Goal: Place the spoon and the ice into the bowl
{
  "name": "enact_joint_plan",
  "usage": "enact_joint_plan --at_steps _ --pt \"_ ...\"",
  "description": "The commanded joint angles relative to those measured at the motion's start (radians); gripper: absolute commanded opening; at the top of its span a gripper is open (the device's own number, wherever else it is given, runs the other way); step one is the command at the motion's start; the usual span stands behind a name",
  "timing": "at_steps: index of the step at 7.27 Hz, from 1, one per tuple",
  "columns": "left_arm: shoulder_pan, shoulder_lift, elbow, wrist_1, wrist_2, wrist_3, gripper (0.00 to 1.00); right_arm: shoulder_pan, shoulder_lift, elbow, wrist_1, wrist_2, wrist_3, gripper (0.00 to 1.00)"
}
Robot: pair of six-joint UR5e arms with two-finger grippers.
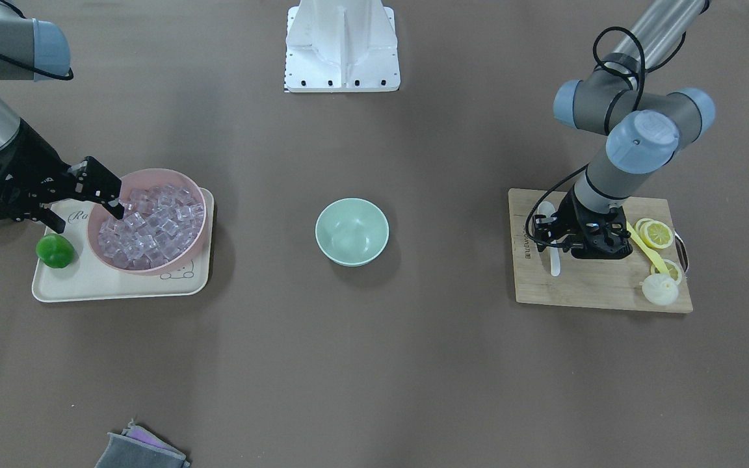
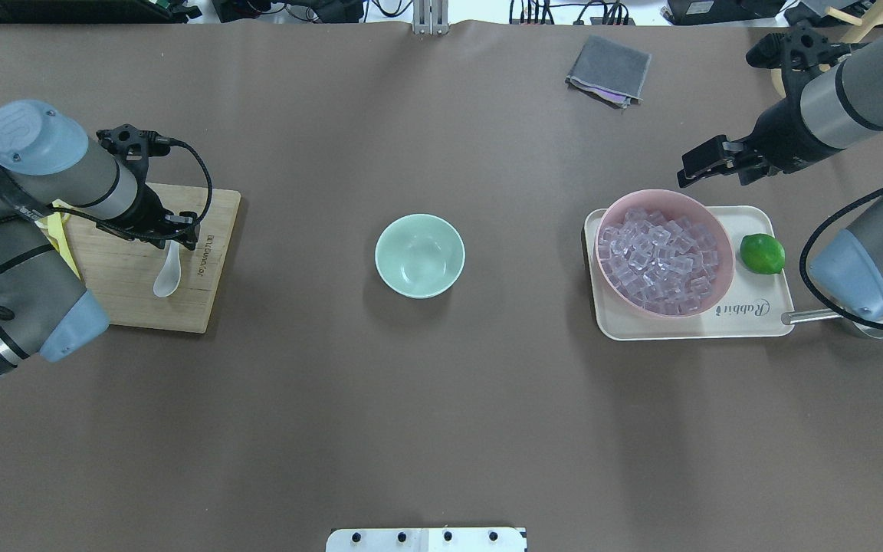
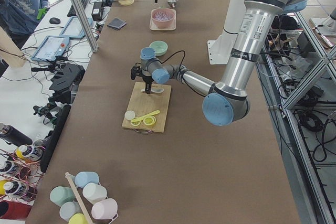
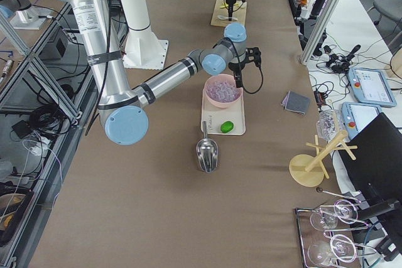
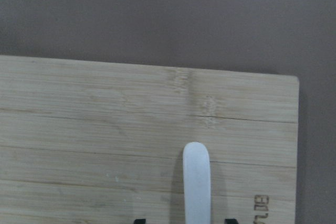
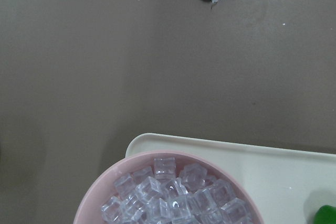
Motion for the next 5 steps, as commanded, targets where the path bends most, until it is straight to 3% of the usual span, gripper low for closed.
enact_joint_plan --at_steps 1,4,5 --pt "0.006 -0.005 0.000 0.000 -0.001 0.001 0.00 0.000 0.000 -0.001 0.000 -0.002 0.000 0.98" --pt "0.006 -0.034 -0.058 0.006 -0.013 -0.004 0.00 0.000 0.002 0.001 0.002 -0.002 0.000 0.99" --pt "0.006 -0.093 -0.087 0.018 -0.045 -0.028 0.00 -0.012 0.002 -0.001 0.000 -0.014 0.000 0.98"
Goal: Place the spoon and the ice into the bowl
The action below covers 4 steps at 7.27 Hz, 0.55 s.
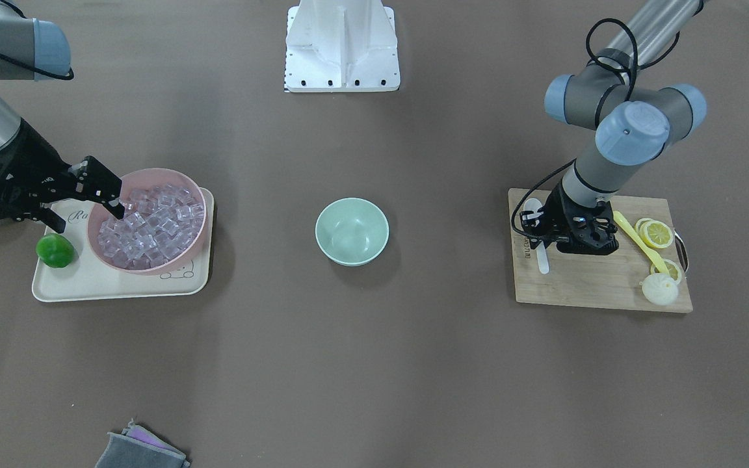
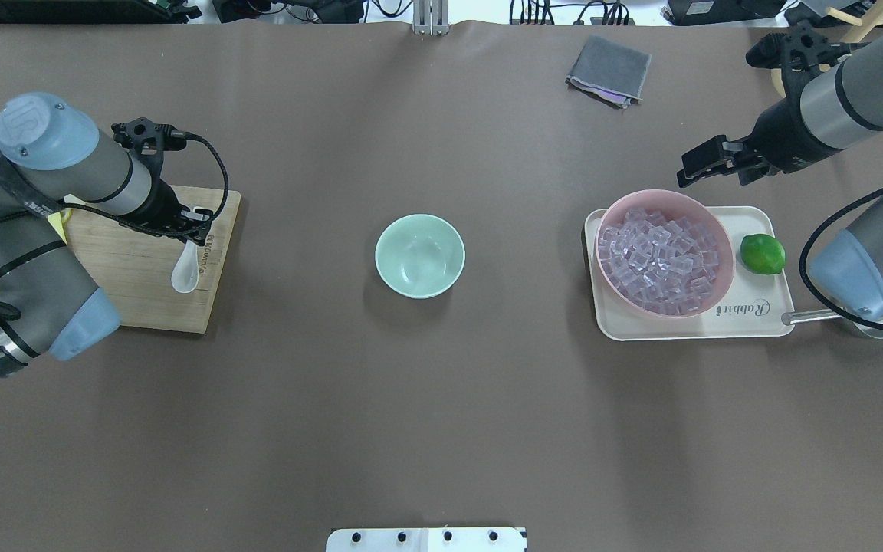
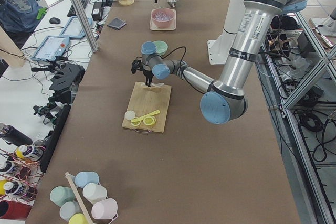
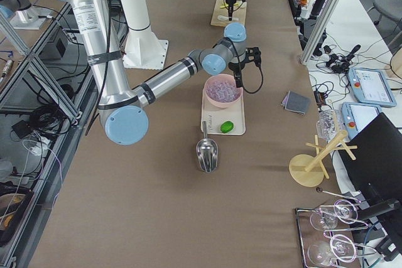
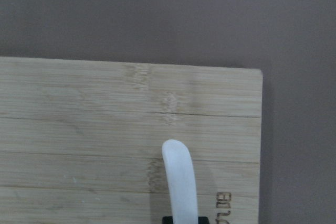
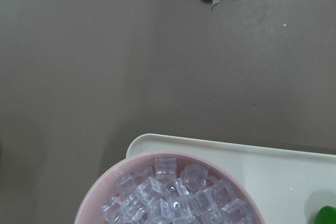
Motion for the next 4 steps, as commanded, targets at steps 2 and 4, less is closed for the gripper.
enact_joint_plan --at_steps 2,4 --pt "0.060 -0.217 0.007 0.013 -0.027 -0.171 0.00 -0.044 0.001 -0.013 0.001 -0.040 0.000 0.98" --pt "0.116 -0.353 0.112 0.005 0.020 -0.240 0.00 -0.053 -0.009 -0.024 0.002 -0.043 0.000 0.98"
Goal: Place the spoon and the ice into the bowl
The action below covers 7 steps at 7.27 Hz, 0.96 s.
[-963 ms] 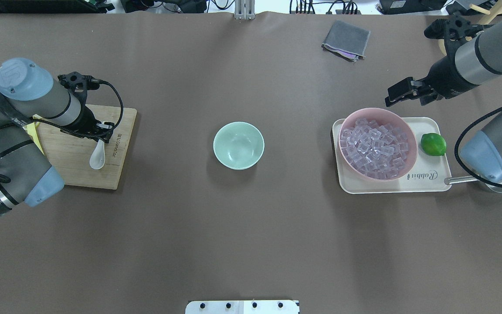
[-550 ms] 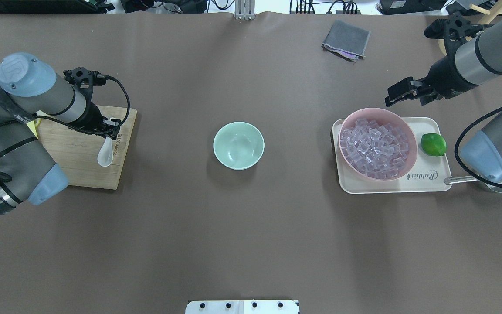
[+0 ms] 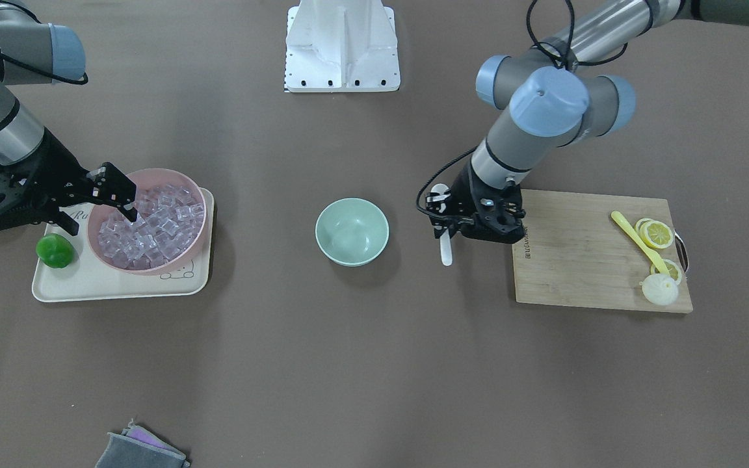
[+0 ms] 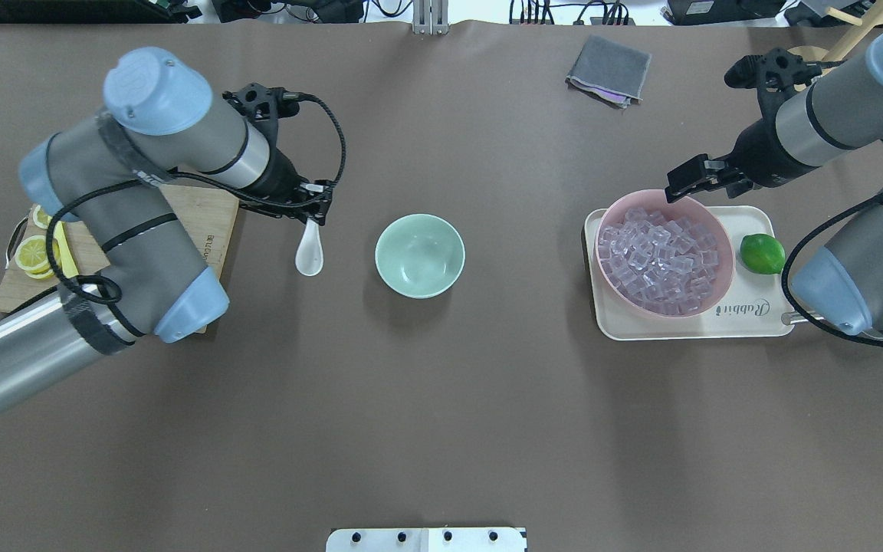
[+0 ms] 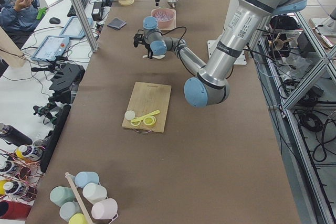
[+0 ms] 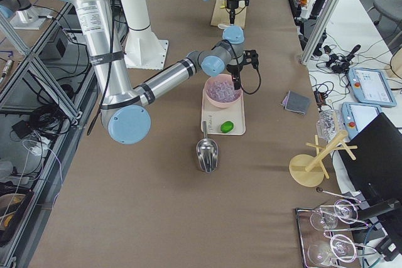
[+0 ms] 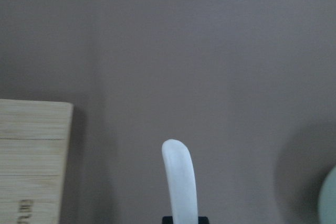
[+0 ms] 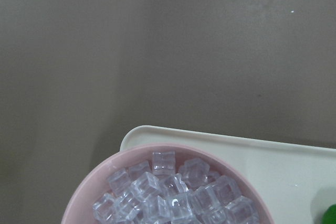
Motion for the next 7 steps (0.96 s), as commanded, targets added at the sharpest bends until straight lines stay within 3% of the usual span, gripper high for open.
enact_joint_plan --at_steps 1,3,7 --pt "0.068 -0.117 0.077 -0.010 0.078 -0.058 0.00 -0.017 -0.011 -0.001 0.001 -0.020 0.000 0.98" --pt "0.102 -0.220 0.169 -0.014 0.127 -0.090 0.00 -0.031 -0.012 0.004 0.006 -0.048 0.000 0.99" --pt "0.102 -0.222 0.217 -0.076 0.156 -0.089 0.00 -0.070 -0.020 0.007 0.012 -0.066 -0.003 0.97"
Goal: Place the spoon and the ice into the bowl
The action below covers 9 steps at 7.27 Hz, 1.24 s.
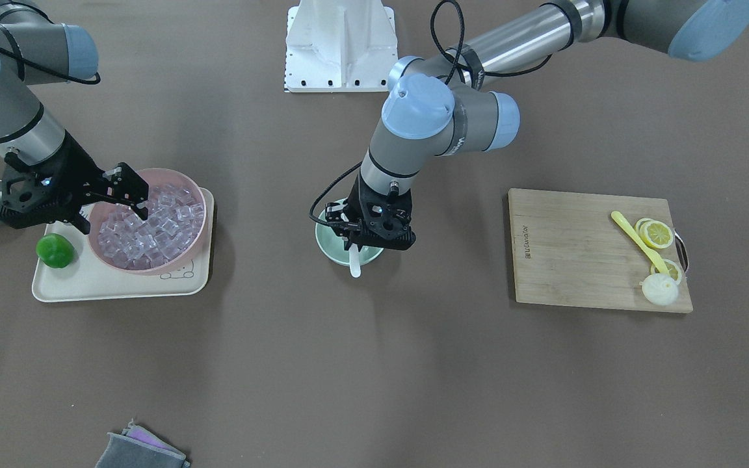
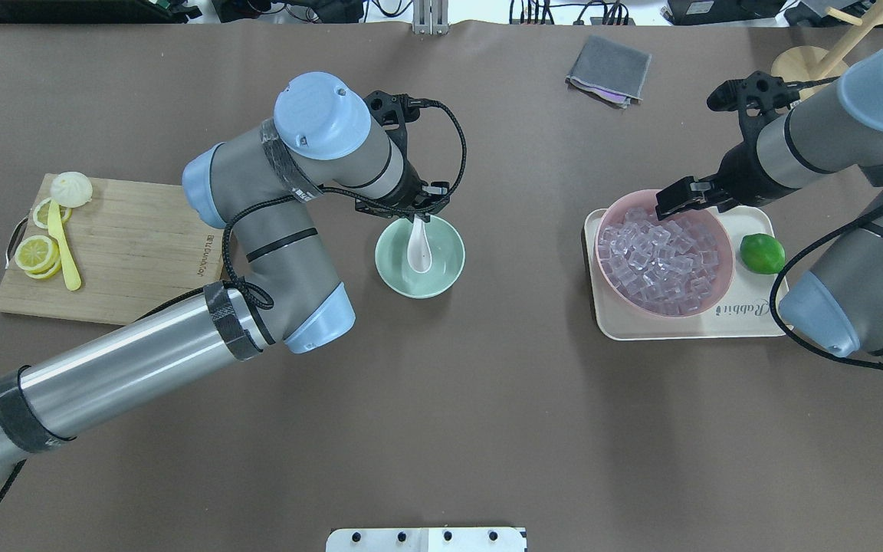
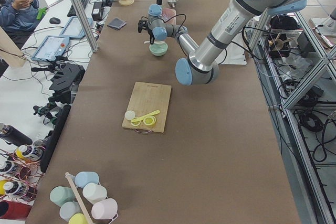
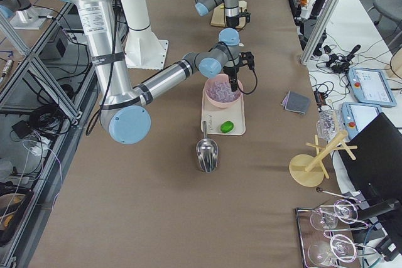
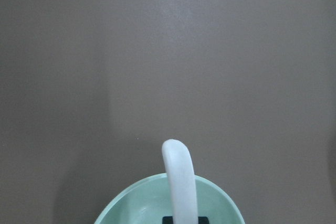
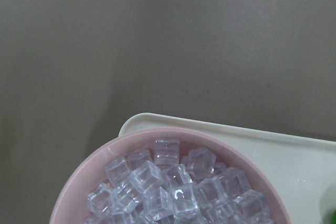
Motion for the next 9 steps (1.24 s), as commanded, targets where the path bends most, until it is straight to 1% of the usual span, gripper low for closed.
enact_joint_plan --at_steps 1,2,3,4,5,6,9 --pt "0.000 -0.001 0.009 -0.014 0.005 0.000 0.09 -0.023 -0.015 -0.003 0.000 -0.010 -0.001 0.89" --pt "0.000 0.000 0.009 -0.014 0.005 0.002 0.60 -0.030 -0.024 -0.001 0.002 -0.014 -0.010 0.79" --pt "0.000 0.002 0.007 -0.014 0.005 0.003 0.92 -0.041 -0.026 0.000 0.002 -0.023 -0.036 0.71" --pt "0.000 0.004 0.006 -0.014 0.005 0.005 0.97 -0.049 -0.035 0.004 0.002 -0.034 -0.108 0.68" --pt "0.000 0.005 0.006 -0.014 0.005 0.003 0.97 -0.054 -0.041 0.007 0.003 -0.031 -0.149 0.61" --pt "0.000 0.007 0.006 -0.014 0.005 0.005 0.97 -0.070 -0.047 0.001 0.002 -0.033 -0.177 0.60" --pt "0.000 0.007 0.004 -0.015 0.017 0.005 0.97 -0.078 -0.052 -0.013 0.002 -0.031 -0.184 0.60"
